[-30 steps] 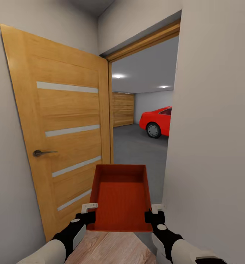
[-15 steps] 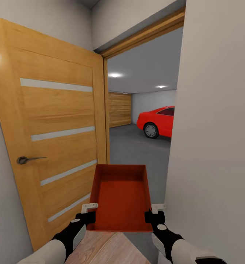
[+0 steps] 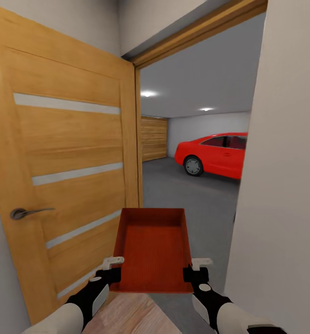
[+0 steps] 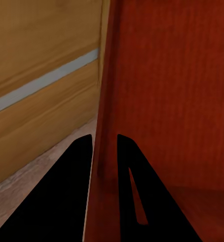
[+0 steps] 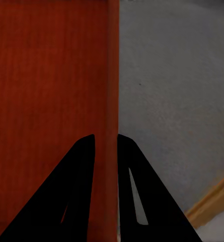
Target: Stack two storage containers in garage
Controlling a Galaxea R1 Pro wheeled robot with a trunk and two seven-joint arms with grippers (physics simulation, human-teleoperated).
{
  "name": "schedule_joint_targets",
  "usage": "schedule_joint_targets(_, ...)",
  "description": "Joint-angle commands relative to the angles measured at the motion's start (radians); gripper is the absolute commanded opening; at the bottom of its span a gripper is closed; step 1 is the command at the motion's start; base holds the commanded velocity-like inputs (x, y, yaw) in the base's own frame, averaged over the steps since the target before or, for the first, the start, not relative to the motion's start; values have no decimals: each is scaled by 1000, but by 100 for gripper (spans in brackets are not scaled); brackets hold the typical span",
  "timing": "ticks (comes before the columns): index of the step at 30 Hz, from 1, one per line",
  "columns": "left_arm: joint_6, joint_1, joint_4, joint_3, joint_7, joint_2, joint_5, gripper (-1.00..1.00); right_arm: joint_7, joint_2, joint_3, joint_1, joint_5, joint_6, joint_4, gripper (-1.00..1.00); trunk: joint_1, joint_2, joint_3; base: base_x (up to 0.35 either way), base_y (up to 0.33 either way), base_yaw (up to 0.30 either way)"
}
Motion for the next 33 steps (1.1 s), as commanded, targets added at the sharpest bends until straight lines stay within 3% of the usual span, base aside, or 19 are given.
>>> schedule_joint_targets(1,-32,-1,-5,-4,7,17,5,-100,-5,-3,-16,-1,2,-1,4,-100,1,-1,-2,318,167,0)
schedule_joint_targets(7,-32,-1,-5,-5,7,17,5,-100,-6,-3,-16,-1,2,-2,4,-100,1,-1,0,318,167,-118)
schedule_joint_targets(22,-32,-1,-4,-5,7,17,5,-100,-6,-3,-18,-1,2,-2,4,-100,1,-1,7,311,182,-259)
schedule_joint_targets(33,-30,-1,-3,-3,7,17,5,-100,-5,-3,-18,-1,2,-4,4,-100,1,-1,8,287,239,-85)
